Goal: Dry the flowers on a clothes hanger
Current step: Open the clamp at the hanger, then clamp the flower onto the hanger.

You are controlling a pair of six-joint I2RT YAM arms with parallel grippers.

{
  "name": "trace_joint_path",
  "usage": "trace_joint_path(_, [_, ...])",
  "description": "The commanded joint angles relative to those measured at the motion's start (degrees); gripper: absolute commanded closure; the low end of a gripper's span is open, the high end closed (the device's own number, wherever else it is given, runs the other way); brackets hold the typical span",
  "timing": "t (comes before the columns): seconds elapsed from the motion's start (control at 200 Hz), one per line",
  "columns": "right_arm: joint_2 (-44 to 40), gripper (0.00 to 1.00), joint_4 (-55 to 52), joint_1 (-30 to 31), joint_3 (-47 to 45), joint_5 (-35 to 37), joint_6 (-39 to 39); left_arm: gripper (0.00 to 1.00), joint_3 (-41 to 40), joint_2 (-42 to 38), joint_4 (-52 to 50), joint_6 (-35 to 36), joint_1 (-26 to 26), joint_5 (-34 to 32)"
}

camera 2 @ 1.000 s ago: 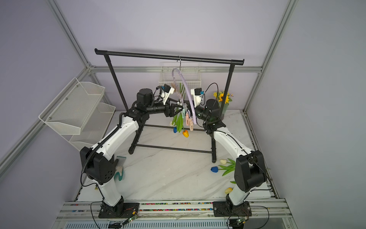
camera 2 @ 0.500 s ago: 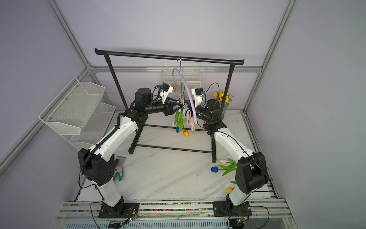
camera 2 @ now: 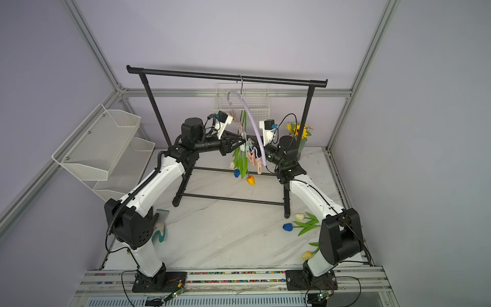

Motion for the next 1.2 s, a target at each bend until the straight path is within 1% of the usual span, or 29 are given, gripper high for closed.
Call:
trace_joint_path(0.0, [-2.7,1.0,0.1,0.4,-1.7,3.2,1.3,0.77,1.7,-2.2,1.5,-0.5,-0.3,1.5])
trace_joint_path(0.19, [-4.9,1.0,0.7,0.4,-5.6,5.4,4.3,0.78,1.8,-2.2,2.1,-1.1,-0.3,1.7])
trace_joint_path(0.43, [-6.6,1.0,1.9,0.4,-10.3,5.7,12.7,0.79,2.5,-1.9,2.8,-1.7,-0.3,2.1])
trace_joint_path(0.67, [-7.0,1.0,6.6,0.4,-15.3,2.9,18.7,0.79,2.5,-1.8,3.4,-2.5,-0.3,2.4])
trace_joint_path(0.935, [-6.6,1.0,8.9,1.0,-16.6,-2.3,20.7,0.8,2.5,-1.6,4.0,-3.0,-0.3,2.5])
trace_joint_path(1.195, [-6.7,1.0,10.5,1.7,-17.0,-5.1,22.3,0.8,2.5,-1.5,4.1,-3.1,-0.3,2.8])
